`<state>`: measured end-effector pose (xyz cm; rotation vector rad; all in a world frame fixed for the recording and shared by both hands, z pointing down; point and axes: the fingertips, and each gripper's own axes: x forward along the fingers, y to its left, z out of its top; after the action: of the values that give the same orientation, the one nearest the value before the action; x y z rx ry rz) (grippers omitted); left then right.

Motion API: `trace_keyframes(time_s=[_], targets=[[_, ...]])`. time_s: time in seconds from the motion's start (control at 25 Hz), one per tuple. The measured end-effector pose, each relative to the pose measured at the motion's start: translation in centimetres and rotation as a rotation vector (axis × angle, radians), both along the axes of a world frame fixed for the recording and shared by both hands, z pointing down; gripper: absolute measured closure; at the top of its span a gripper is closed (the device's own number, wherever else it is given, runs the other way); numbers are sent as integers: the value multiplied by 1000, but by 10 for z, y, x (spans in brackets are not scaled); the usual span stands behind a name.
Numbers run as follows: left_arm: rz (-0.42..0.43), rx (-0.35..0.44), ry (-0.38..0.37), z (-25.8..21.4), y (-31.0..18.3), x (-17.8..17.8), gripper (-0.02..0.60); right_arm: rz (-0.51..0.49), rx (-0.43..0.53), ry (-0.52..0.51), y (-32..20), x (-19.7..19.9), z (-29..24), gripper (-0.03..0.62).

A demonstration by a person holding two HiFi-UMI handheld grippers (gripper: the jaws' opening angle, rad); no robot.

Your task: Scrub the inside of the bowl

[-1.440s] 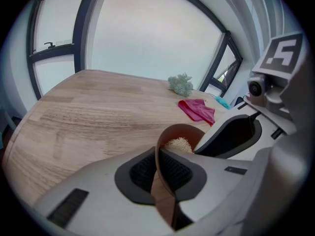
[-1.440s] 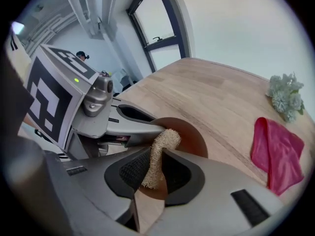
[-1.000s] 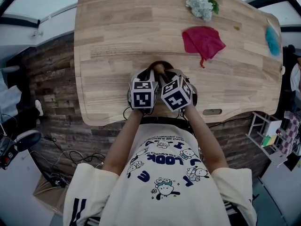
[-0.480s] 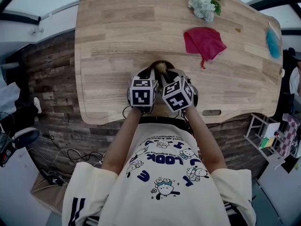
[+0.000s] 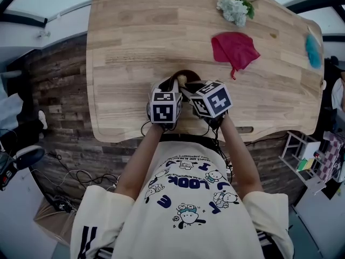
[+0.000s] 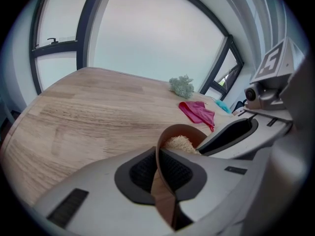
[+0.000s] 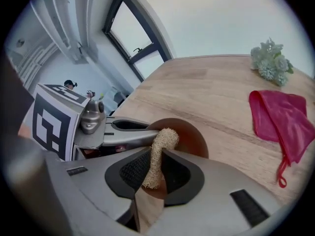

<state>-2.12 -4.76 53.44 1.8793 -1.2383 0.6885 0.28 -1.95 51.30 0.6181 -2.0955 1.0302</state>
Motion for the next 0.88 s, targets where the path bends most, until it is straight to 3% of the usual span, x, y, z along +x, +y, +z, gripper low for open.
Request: trace_keyframes(time_s=[0.4, 0.88], targets=[[48, 0, -22, 0, 0, 1, 541, -107, 139, 231, -2, 8, 13, 516], [54, -28, -5, 2, -1, 1, 540, -104, 340, 413, -13, 21, 8, 516]])
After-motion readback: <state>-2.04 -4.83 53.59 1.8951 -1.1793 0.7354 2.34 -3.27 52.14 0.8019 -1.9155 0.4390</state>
